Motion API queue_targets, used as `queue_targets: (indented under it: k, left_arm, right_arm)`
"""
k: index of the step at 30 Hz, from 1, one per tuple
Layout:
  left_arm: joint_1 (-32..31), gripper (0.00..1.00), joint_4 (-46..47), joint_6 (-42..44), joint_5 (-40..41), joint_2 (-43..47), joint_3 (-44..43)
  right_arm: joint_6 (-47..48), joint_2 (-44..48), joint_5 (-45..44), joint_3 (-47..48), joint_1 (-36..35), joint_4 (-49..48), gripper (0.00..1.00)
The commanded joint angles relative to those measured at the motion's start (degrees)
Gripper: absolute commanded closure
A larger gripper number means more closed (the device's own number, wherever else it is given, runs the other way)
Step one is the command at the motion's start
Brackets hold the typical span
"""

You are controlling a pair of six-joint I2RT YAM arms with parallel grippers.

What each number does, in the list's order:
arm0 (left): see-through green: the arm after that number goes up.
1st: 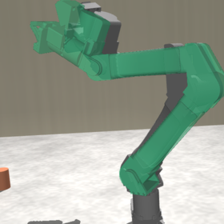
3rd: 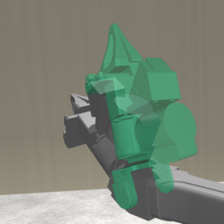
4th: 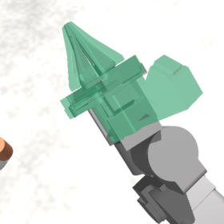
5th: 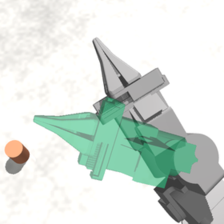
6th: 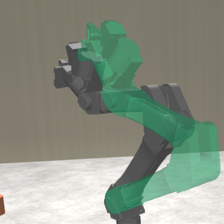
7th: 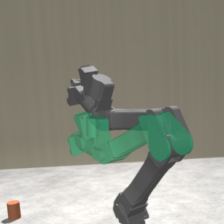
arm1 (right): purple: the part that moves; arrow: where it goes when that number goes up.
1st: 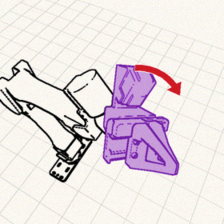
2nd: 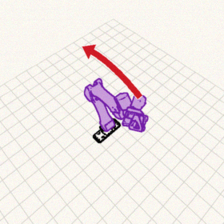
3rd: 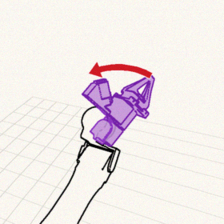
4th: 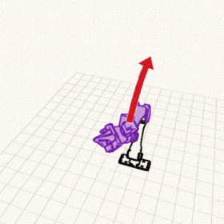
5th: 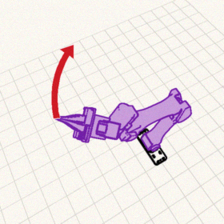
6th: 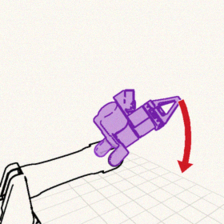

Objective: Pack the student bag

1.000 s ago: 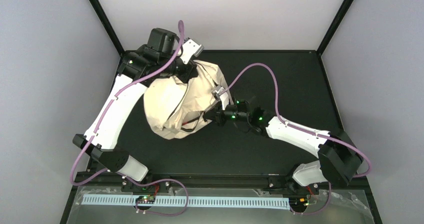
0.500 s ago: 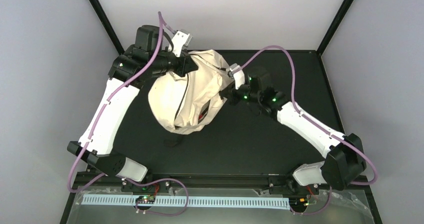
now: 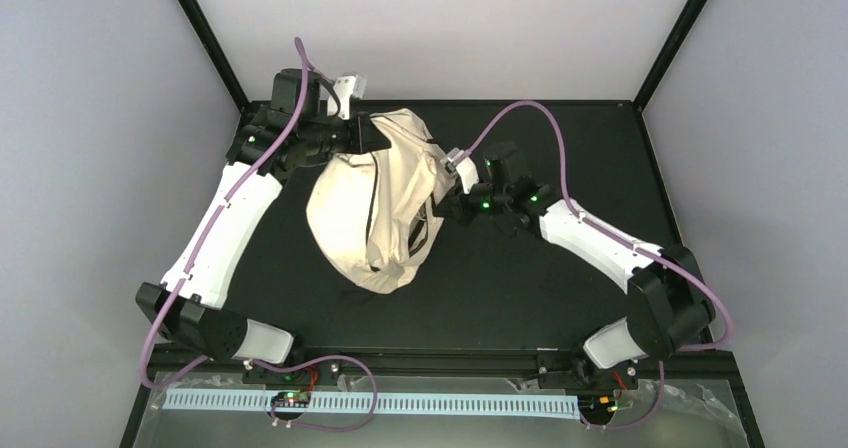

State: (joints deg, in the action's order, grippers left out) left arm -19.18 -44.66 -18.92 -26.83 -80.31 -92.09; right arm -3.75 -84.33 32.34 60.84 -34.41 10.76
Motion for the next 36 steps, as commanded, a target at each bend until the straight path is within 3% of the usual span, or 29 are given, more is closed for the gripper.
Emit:
queue_targets:
  k: [1, 6, 10, 24, 26, 30, 36]
  left_arm:
    - [0.11, 0.98, 9.24, -4.61, -4.14, 1.33, -2.73]
    - [0.11, 0.98, 9.7, -4.12, -4.45, 1.69, -1.53]
    - [0.11, 0.98, 10.46, -3.41, -4.58, 2.26, -0.38]
    - [0.11, 0.98, 11.27, -3.65, -5.97, 2.54, -0.9]
    - [0.11, 0.98, 11.43, -3.71, -6.23, 2.53, -0.92]
    - [0.11, 0.98, 11.64, -3.4, -6.35, 2.47, -0.85]
    - [1.48, 0.98, 11.18, 0.87, -3.5, 3.16, -0.47]
  right_arm:
    - [-7.06, -0.67, 1.52, -4.22, -0.76, -12.0, 0.86]
    - [-9.37, -0.54, -1.97, -6.76, -1.62, -18.3, 0.83]
    - [-6.77, -0.05, -5.43, -4.94, -1.61, -15.58, 0.76]
    - [-8.09, -3.13, -6.34, -3.08, -1.62, -16.9, 0.72]
    - [-8.36, -3.49, -6.9, -3.39, -1.62, -17.53, 0.75]
    - [-8.38, -4.0, -6.34, -2.77, -1.57, -17.77, 0.93]
    - [-8.37, -2.19, -4.9, -6.09, -1.62, -17.38, 0.99]
